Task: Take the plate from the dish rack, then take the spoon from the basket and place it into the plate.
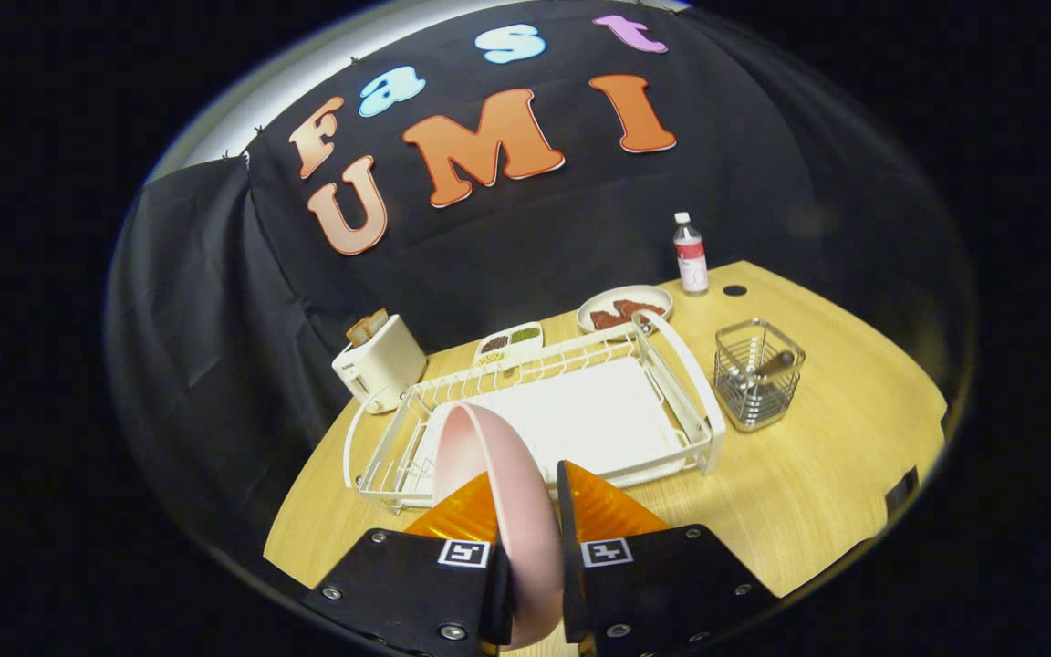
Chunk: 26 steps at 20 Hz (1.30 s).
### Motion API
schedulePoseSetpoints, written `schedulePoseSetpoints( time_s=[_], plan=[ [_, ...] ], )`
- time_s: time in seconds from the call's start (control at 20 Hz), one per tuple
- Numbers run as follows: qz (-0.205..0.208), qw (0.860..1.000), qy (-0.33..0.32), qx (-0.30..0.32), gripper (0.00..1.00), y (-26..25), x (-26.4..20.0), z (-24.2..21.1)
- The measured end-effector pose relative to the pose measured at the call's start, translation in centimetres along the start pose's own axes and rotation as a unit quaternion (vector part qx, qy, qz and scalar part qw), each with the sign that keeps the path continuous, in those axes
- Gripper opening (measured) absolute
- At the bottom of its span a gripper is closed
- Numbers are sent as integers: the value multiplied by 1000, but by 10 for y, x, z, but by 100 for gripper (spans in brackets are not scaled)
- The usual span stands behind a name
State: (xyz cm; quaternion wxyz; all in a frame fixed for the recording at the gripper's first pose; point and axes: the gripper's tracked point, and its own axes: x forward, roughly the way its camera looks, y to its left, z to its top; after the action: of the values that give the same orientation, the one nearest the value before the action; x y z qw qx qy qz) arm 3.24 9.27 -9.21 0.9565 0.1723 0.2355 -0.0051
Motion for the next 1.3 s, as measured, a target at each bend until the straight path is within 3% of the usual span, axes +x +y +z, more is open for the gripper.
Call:
schedulePoseSetpoints(
  time_s=[0.35,0.5,0.75,1.3],
  plan=[
    [-3,994,50,98,22,-37,7,-76],
    [19,988,58,141,22,-37,4,-90],
    [20,978,60,197,22,-47,8,-110],
    [15,983,83,164,27,-56,28,-123]
  ],
)
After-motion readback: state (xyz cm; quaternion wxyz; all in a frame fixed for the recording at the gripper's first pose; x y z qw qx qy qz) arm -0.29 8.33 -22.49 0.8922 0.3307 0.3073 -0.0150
